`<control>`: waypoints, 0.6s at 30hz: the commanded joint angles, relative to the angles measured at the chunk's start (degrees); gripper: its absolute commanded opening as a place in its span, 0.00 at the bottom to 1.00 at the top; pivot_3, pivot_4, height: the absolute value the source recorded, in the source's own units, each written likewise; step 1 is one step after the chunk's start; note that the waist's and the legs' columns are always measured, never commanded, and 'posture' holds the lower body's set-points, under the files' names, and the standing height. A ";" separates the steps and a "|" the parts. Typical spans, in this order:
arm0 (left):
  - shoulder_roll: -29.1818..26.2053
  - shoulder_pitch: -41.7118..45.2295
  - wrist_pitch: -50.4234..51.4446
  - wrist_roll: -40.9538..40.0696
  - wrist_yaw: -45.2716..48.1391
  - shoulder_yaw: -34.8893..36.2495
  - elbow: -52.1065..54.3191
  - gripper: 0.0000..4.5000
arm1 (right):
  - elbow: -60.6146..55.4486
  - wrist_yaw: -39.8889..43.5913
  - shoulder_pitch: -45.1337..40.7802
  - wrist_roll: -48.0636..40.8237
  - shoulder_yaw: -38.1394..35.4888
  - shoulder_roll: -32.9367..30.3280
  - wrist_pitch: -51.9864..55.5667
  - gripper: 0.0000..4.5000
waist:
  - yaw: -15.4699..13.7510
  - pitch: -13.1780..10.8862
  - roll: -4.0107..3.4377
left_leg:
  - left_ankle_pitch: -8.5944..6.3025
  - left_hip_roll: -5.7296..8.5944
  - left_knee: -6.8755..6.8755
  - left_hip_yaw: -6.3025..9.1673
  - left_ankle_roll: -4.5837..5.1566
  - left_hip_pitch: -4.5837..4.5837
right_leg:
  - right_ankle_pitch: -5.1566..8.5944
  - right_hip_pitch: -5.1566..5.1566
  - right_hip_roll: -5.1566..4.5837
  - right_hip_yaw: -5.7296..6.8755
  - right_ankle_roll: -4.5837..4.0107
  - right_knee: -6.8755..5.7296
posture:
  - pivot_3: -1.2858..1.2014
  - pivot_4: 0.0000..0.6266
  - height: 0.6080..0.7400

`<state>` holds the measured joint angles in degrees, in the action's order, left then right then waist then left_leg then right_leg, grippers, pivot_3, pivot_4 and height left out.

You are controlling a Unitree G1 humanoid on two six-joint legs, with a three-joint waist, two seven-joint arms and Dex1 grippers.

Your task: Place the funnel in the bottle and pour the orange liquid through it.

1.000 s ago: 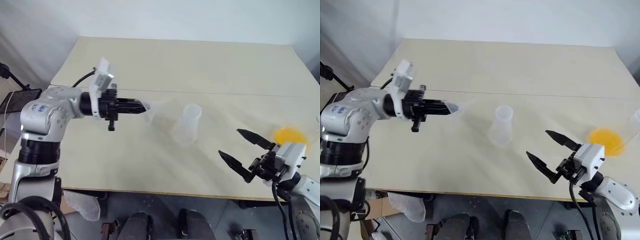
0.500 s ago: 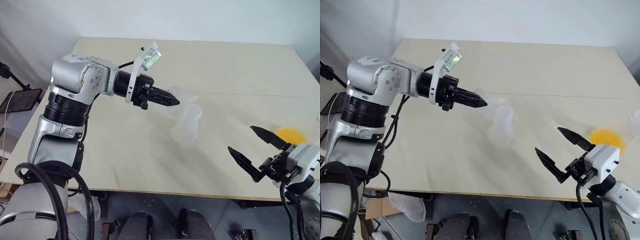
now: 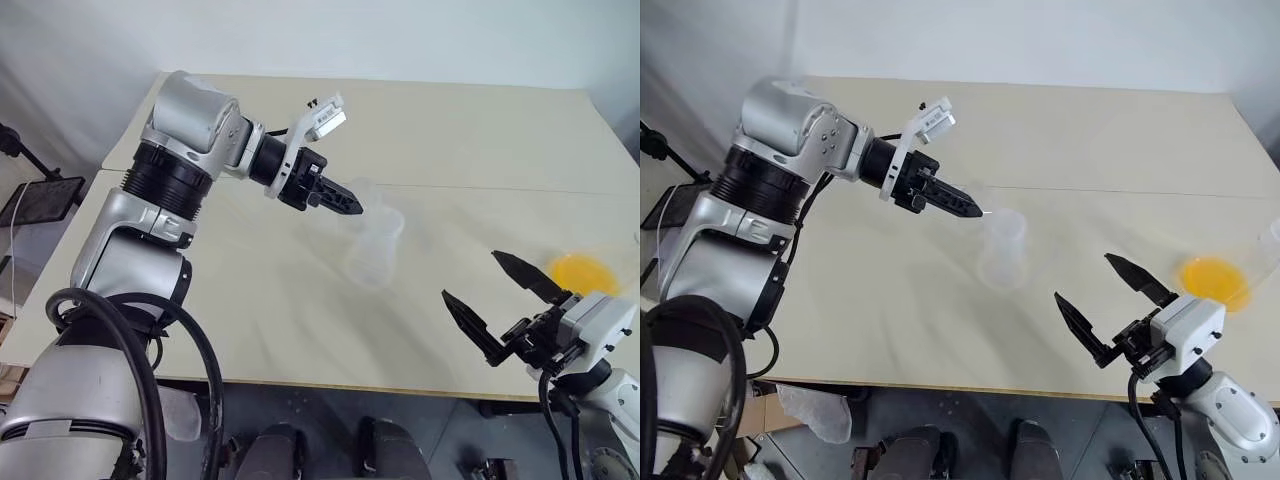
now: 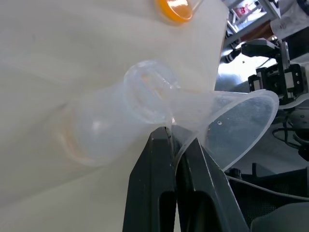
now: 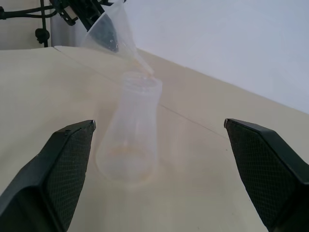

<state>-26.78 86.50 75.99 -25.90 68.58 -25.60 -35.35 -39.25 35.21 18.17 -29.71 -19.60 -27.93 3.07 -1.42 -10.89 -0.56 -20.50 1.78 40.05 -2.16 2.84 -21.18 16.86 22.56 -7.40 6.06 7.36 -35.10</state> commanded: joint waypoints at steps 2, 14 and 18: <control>0.40 3.09 -1.84 2.59 3.95 -2.66 -2.29 0.00 | -3.21 -2.52 -0.63 0.54 0.82 0.68 0.41 1.00 | -0.02 0.00 0.00 | 0.00 0.00 0.01 -0.01 -0.01 0.00 | 0.00 0.00 0.01 0.01 0.00 0.00 | 0.52 0.24 1.00; 3.40 5.25 -5.23 7.42 8.88 -5.01 -7.23 0.00 | -1.14 -2.87 0.04 3.56 3.50 3.97 -3.21 1.00 | -0.04 0.00 0.00 | 0.00 0.00 0.00 -0.02 -0.01 -0.02 | 0.01 0.01 0.01 0.01 0.01 0.00 | 0.52 0.24 1.00; 4.88 6.04 -7.69 9.19 9.15 -4.04 -9.78 0.23 | -1.02 -2.93 0.38 4.20 3.79 4.74 -4.09 1.00 | 0.01 0.00 0.00 | 0.01 0.01 0.01 -0.05 0.00 -0.02 | 0.01 0.02 0.01 0.02 0.01 0.00 | 0.52 0.24 1.00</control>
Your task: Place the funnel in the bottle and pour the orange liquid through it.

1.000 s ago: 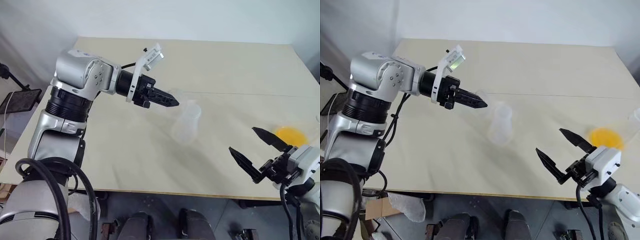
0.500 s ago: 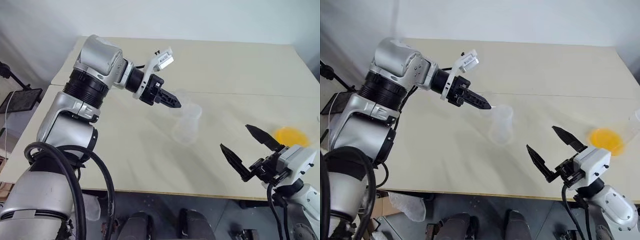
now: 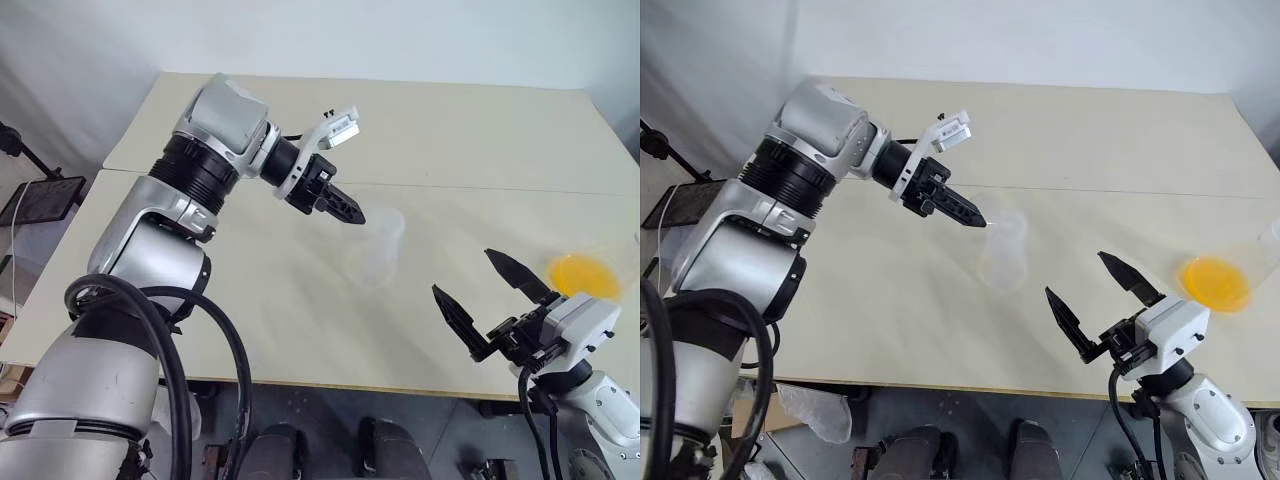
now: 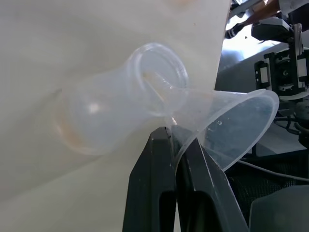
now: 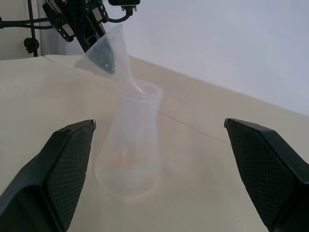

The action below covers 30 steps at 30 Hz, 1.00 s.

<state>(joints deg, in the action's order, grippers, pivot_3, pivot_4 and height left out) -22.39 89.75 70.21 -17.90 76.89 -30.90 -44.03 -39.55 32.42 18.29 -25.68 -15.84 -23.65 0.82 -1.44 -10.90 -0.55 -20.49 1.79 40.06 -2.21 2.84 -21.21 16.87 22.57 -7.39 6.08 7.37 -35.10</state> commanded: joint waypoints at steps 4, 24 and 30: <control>1.89 3.21 -4.38 2.42 0.13 3.08 -3.37 0.49 | -0.81 -0.25 0.70 0.58 0.34 0.80 -2.47 1.00 | -0.05 0.00 0.00 | 0.00 0.00 0.00 0.02 0.00 0.00 | 0.00 0.01 0.00 0.01 0.00 -0.03 | 0.52 0.24 1.00; 6.37 0.70 -18.67 6.70 -9.61 14.41 -7.49 0.99 | 2.31 1.21 1.25 1.01 0.78 1.66 -5.61 1.00 | -0.02 0.00 0.00 | 0.00 0.01 0.01 0.01 0.01 0.01 | 0.00 0.03 -0.02 0.03 0.00 -0.10 | 0.52 0.24 1.00; 4.07 -5.89 -32.22 1.79 -5.54 24.28 -2.16 0.99 | 3.51 1.91 2.18 0.53 0.07 1.53 -7.22 1.00 | 0.09 0.00 0.00 | 0.00 0.00 0.02 0.00 0.01 0.03 | 0.00 0.09 -0.03 0.02 0.00 -0.23 | 0.52 0.24 1.00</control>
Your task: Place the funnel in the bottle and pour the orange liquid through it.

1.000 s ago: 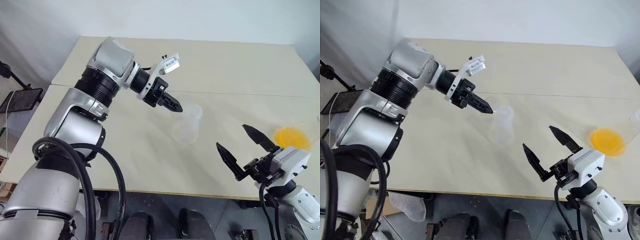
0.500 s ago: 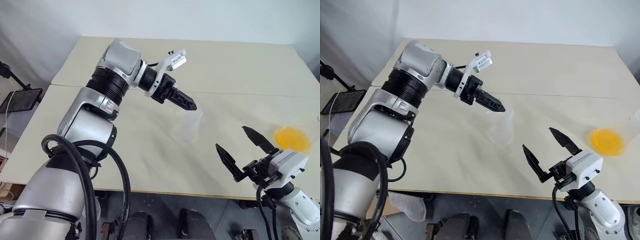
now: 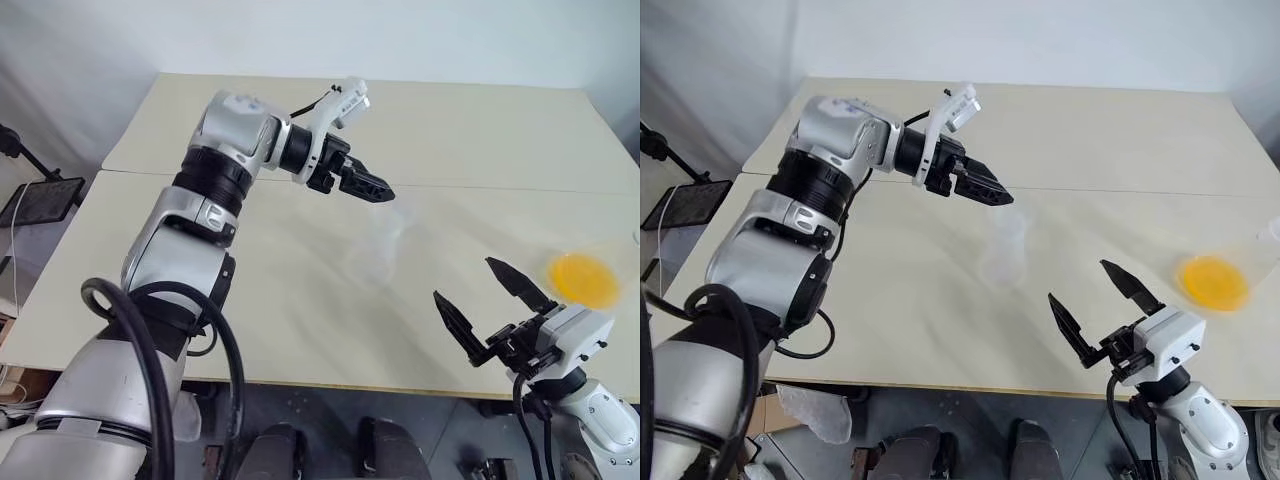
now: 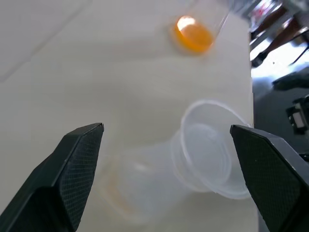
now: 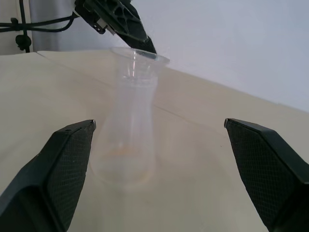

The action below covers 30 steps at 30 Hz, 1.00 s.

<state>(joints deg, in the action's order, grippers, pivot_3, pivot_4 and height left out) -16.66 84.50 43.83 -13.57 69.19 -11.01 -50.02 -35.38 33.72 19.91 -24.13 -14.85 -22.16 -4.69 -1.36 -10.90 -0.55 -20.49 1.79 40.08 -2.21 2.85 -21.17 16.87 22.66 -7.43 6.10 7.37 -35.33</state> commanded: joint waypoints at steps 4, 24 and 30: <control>-4.64 -8.21 -15.29 -6.44 6.92 10.74 8.20 0.99 | -0.49 0.87 1.56 -2.11 -2.91 -0.53 -2.06 1.00 | 0.05 0.01 -0.02 | 0.00 0.00 0.00 -0.01 0.00 0.05 | 0.00 0.00 0.00 0.00 0.00 -0.07 | 0.52 0.24 1.00; -9.38 -55.93 -38.68 -9.66 -0.53 16.53 40.79 0.99 | 10.18 0.02 23.00 -9.44 -27.90 16.99 -21.24 1.00 | 0.07 0.09 -0.11 | -0.04 0.09 -0.06 0.15 0.07 0.26 | 0.00 -0.20 -0.15 -0.42 -0.01 -0.14 | 0.52 0.24 1.00; -9.94 -54.00 -38.78 -10.42 0.03 16.19 38.84 0.99 | 13.88 -1.26 23.27 -10.27 -28.18 18.25 -24.07 1.00 | 0.53 0.11 -0.14 | -0.08 0.04 -0.23 -0.05 0.00 0.64 | 0.04 -0.26 -0.12 -0.79 -0.08 -0.21 | 0.52 0.24 1.00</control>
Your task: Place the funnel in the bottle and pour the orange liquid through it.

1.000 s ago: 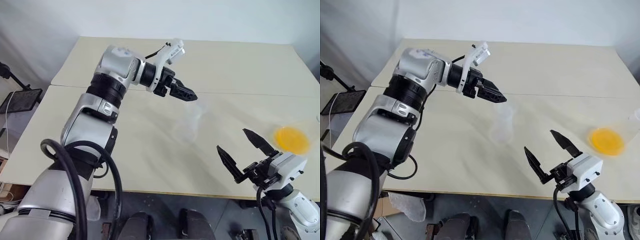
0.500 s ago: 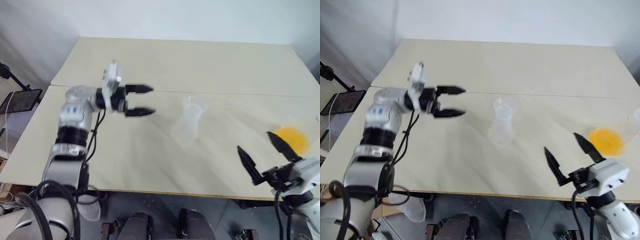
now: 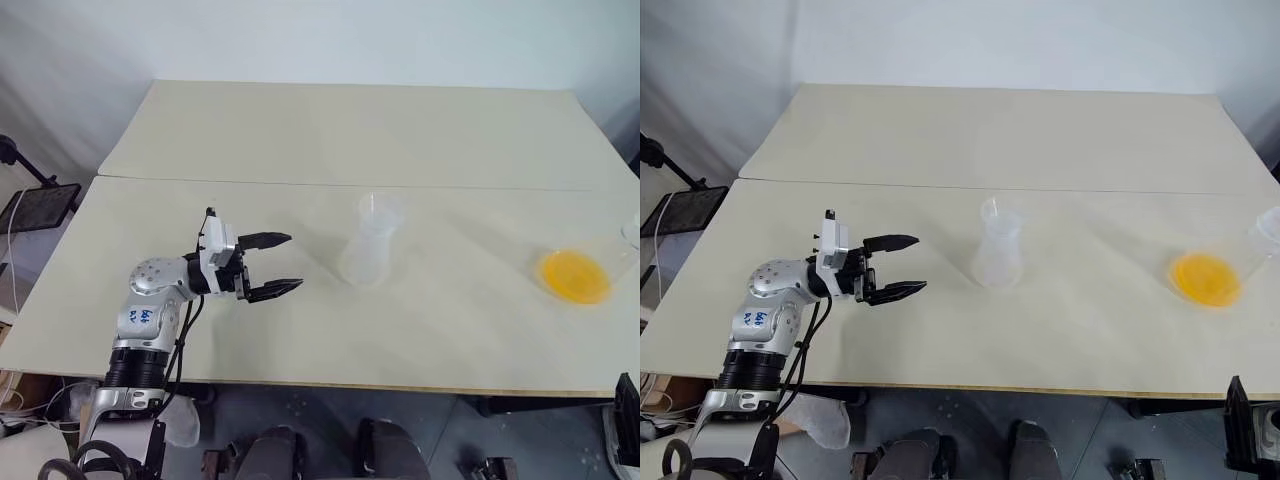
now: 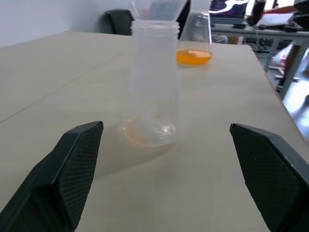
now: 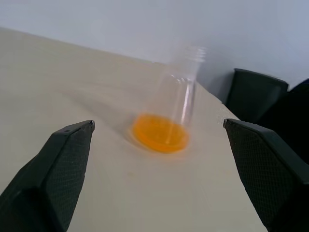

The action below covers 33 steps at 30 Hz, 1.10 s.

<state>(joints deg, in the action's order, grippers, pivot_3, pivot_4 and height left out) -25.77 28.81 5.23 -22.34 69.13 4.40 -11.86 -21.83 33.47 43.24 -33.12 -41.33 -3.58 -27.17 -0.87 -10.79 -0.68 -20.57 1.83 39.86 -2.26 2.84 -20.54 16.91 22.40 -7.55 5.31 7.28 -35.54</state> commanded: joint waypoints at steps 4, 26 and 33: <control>-0.92 2.57 0.45 -2.49 -0.17 0.76 1.69 0.99 | 0.50 -5.43 -4.83 -2.25 -2.50 -5.56 3.00 1.00 | 0.34 0.01 -0.01 | -0.01 -0.02 -0.04 -0.03 -0.01 0.01 | 0.00 0.02 -0.07 -0.08 -0.01 0.02 | 0.52 0.24 1.00; -0.49 -2.15 4.41 -5.65 -5.52 0.28 12.90 0.99 | 12.72 -26.44 -43.10 -0.56 -0.09 -31.35 39.89 1.00 | -0.46 0.01 -0.04 | 0.03 -0.05 0.09 -0.11 0.02 -0.13 | 0.03 0.04 0.01 -0.01 -0.06 0.03 | 0.52 0.24 1.00; -0.63 -2.73 4.84 -6.12 -6.48 0.22 14.41 0.99 | 14.93 -27.61 -47.31 0.94 -0.88 -31.14 42.01 1.00 | -0.43 0.02 -0.05 | 0.04 -0.06 0.10 -0.10 0.03 -0.19 | 0.03 0.06 0.03 0.05 -0.06 0.05 | 0.52 0.24 1.00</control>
<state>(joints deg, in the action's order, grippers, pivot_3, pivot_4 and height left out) -26.05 26.23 10.07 -27.08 63.17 4.10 -0.10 -6.31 6.51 -3.56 -32.62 -40.77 -33.67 14.88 -1.30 -10.77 -0.73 -20.53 1.77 39.95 -2.36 2.87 -20.73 16.94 22.46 -7.51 5.38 7.23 -35.49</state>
